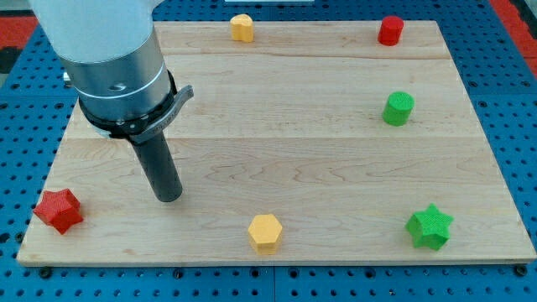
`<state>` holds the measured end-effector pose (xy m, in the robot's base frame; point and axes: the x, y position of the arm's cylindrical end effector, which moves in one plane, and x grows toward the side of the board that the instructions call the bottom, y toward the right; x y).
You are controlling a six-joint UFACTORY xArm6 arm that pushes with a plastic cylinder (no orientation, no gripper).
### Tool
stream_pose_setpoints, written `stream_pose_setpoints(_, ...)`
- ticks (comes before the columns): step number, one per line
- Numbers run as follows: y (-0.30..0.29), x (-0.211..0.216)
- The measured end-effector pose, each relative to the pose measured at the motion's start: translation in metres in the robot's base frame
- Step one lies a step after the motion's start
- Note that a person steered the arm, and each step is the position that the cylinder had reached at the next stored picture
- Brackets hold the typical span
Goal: Point your arm at the blue cube
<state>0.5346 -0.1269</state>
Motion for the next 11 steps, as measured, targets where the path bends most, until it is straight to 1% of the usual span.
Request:
stream_pose_setpoints(2,0.012,0.005)
stream_pose_setpoints(3,0.035,0.017)
stream_pose_setpoints(4,0.084,-0.05)
stream_pose_setpoints(5,0.097,-0.152)
stream_pose_setpoints(6,0.039,-0.205)
stream_pose_setpoints(7,-0.082,-0.228)
stream_pose_setpoints(8,-0.173,-0.258)
stream_pose_setpoints(9,-0.17,-0.309)
stream_pose_setpoints(10,-0.144,-0.329)
stream_pose_setpoints(11,-0.081,-0.313)
